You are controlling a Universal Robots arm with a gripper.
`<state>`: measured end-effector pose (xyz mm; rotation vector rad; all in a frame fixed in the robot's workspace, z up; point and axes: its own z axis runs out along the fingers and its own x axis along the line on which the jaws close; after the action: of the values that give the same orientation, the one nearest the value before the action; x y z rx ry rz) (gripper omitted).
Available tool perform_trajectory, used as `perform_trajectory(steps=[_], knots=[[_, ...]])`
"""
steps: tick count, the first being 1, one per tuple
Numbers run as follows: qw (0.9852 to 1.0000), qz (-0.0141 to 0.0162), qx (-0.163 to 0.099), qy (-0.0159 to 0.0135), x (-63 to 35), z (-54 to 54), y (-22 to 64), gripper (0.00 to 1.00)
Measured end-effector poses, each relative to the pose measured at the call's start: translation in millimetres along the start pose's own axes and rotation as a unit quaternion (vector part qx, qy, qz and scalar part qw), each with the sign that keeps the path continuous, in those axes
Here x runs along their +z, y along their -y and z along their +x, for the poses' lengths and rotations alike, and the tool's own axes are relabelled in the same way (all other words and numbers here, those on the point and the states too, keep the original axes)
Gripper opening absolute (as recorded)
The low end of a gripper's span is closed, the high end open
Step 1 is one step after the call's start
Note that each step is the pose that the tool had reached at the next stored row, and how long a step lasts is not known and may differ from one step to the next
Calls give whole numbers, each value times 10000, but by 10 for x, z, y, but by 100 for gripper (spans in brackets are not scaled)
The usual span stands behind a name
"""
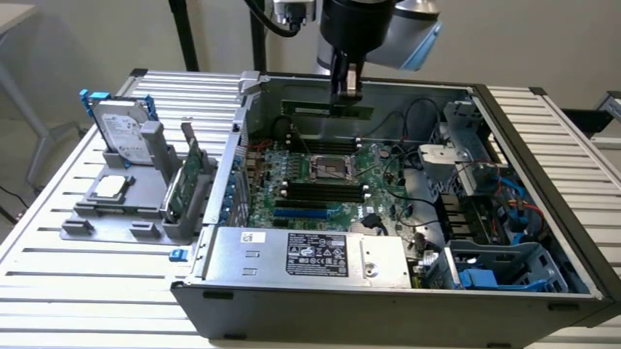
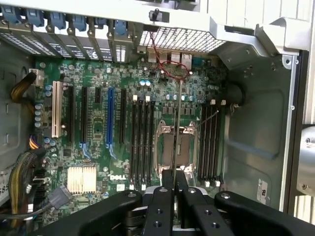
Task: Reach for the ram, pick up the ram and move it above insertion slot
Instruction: 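Pick up the ram and move it above insertion slot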
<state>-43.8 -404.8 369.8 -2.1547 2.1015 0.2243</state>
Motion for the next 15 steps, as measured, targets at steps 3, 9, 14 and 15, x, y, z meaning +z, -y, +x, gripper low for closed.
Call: perform_trajectory(steps=[3, 9, 14, 15], knots=[[10000, 1, 1, -10, 26, -37, 25, 14], [10000, -1, 1, -67, 67, -92, 60, 14], [9999, -2, 2, -108, 89, -120, 84, 14], [9999, -1, 2, -109, 89, -120, 86, 14]])
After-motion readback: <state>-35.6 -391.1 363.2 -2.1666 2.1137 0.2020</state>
